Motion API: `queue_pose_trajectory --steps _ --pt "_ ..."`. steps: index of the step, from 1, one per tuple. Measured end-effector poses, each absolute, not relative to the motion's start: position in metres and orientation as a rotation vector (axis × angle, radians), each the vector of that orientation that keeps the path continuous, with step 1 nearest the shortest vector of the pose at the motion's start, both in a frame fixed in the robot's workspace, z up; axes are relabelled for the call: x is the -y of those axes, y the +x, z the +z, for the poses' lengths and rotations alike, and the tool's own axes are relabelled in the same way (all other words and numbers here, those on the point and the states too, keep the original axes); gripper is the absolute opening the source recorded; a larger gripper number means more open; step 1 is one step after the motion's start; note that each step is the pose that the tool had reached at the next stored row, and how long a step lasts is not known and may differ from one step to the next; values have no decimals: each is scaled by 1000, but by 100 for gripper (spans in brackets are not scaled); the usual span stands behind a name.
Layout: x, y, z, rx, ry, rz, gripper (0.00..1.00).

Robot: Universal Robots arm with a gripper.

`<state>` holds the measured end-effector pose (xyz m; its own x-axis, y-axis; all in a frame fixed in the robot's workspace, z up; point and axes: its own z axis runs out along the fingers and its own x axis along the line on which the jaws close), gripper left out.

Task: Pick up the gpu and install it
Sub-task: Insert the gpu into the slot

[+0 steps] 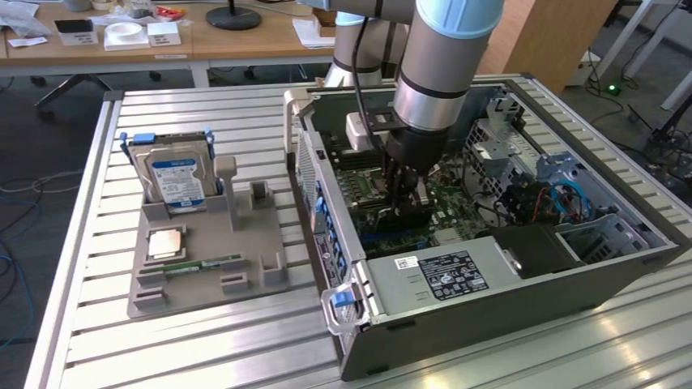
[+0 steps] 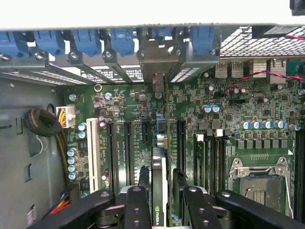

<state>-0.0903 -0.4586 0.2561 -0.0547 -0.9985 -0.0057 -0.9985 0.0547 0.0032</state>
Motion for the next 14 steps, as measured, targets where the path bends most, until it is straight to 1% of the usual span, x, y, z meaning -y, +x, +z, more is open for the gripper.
queue_pose_trajectory --steps 14 --pt "459 -90 263 -2280 -2158 10 33"
